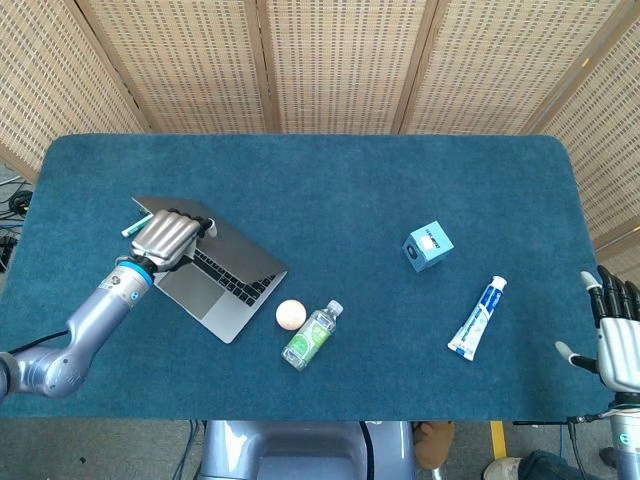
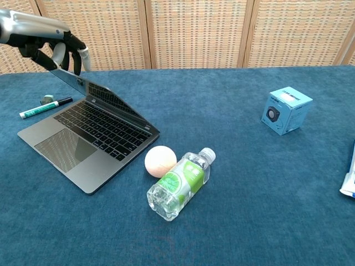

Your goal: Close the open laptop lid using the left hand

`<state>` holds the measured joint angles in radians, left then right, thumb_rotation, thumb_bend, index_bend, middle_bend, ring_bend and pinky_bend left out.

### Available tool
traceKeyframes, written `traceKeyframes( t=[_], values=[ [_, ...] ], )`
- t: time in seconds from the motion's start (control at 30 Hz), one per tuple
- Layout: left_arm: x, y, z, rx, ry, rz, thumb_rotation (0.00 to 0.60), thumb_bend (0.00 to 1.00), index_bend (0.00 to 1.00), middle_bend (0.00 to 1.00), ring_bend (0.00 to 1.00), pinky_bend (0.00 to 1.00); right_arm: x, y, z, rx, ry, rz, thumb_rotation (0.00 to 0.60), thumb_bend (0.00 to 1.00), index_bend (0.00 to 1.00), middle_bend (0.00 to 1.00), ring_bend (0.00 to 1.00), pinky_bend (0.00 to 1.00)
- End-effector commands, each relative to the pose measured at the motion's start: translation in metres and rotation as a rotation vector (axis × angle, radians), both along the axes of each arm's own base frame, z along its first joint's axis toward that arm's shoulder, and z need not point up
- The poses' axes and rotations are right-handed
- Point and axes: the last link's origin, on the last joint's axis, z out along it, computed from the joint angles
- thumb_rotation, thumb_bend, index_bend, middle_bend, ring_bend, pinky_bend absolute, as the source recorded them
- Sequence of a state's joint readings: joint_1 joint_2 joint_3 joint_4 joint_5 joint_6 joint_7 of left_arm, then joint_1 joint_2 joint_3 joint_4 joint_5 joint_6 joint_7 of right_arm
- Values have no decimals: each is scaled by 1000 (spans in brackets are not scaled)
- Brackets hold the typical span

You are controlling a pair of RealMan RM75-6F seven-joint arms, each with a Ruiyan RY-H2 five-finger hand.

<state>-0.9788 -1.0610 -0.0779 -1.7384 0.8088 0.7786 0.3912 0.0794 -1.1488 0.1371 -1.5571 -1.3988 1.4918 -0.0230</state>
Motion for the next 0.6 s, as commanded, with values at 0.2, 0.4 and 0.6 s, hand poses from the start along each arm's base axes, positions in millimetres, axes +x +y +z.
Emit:
traceKeyframes(
  t=[0.2,0.4,0.6],
  values=[
    [-44,-10,-12,9,-105,-8,600,1000,323,386,368,296,1,1,-1,3,1,3,600,0,0,0,0,0],
    [-64,-13,-25,16,-184,-31,600,1000,323,386,365,296,1,1,-1,5,1,4,600,0,0,0,0,0],
    [-78,-19,-37,21,-251,-53,600,1000,323,386,364,296,1,1,-1,2,1,3,600,0,0,0,0,0]
  ],
)
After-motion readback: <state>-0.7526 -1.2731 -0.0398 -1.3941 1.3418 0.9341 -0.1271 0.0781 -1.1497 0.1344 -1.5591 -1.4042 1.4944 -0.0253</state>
